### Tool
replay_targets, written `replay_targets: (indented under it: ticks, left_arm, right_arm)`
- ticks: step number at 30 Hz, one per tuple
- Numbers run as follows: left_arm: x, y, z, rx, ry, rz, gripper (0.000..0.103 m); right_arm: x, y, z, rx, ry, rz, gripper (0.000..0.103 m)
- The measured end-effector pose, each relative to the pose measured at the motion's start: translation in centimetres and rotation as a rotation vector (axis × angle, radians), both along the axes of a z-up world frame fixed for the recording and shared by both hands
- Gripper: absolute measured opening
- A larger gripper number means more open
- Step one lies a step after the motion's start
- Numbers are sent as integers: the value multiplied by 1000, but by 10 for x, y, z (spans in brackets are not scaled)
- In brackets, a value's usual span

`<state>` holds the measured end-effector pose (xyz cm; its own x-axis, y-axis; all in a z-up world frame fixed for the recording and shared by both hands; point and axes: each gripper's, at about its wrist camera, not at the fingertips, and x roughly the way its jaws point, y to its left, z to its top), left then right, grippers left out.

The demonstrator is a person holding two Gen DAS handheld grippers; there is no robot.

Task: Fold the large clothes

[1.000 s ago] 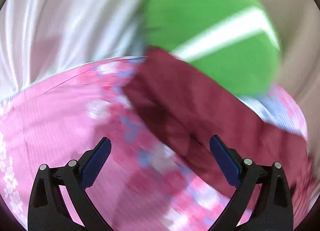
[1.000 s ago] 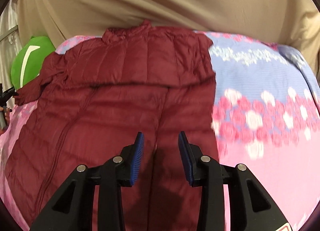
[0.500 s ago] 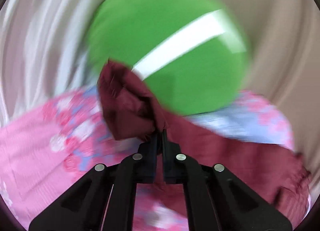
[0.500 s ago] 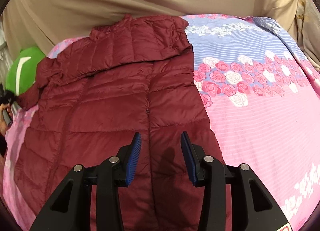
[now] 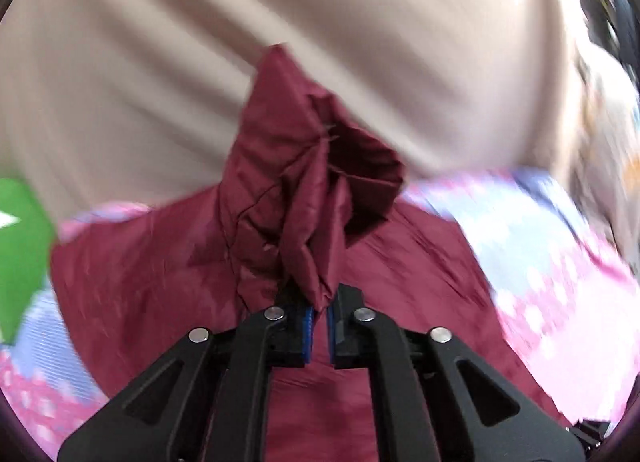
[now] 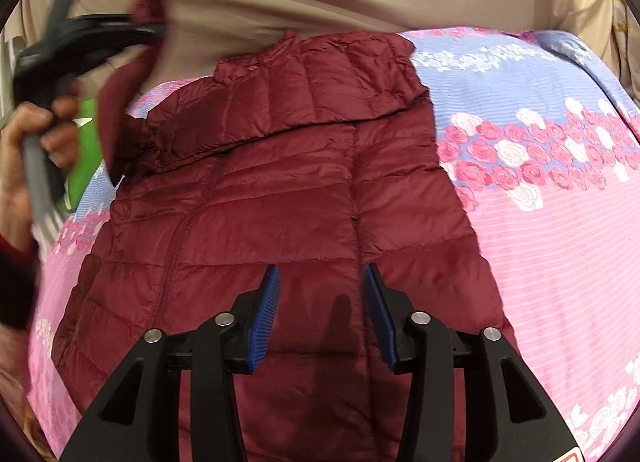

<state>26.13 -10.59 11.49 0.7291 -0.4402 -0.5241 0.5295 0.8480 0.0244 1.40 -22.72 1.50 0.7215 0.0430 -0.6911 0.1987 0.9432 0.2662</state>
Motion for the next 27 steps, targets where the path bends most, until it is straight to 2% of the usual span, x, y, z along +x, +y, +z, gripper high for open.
replay_targets:
  ticks: [1,3,4,6,7,8,9,10,11,12,16,18,22,25,27]
  left_arm:
    - [-1,-18,-19,18,38,-23,11]
    - [1,-46,-66,32,138,-55,36]
    - [2,-53,-90,27,180,-47,41]
    - [-5,-51,-109,23,216,-40,54]
    - [-7,-48,-113,20,230,-38,56]
    - [-10,-39,-112,6,246,-42,62]
    - [-11,-35,-109,-14,257,-46,72]
    - [-13,-24,-104,-44,263,-47,78]
    - [-13,-1,-93,-99,259,-32,90]
    - [-14,19,-87,-145,251,-9,93]
    - [-4,81,-78,-267,310,94,94]
    - [11,123,-82,-327,345,193,94]
    - [36,190,-97,-384,405,382,94]
    - [47,224,-116,-397,463,479,91]
    - [54,241,-130,-450,511,506,81]
  right_arm:
    - [-1,-5,-3,14,7,-2,45]
    - [-2,-16,-9,51,23,-10,45]
    - [-4,-24,-12,72,29,-17,45]
    - [-5,-36,-14,94,34,-30,46]
    - [-5,-42,-13,99,34,-36,46]
    - [-4,-50,-11,99,36,-42,46]
    - [-3,-54,-9,97,35,-43,47]
    - [0,-58,-5,97,30,-42,49]
    - [4,-62,0,101,20,-35,52]
    - [8,-63,3,107,12,-25,53]
    - [50,-66,11,148,1,29,58]
    - [83,-65,8,169,31,42,58]
    - [134,-55,-2,220,84,65,59]
    - [164,-42,-8,179,108,68,58]
    - [179,-31,-6,139,117,69,35]
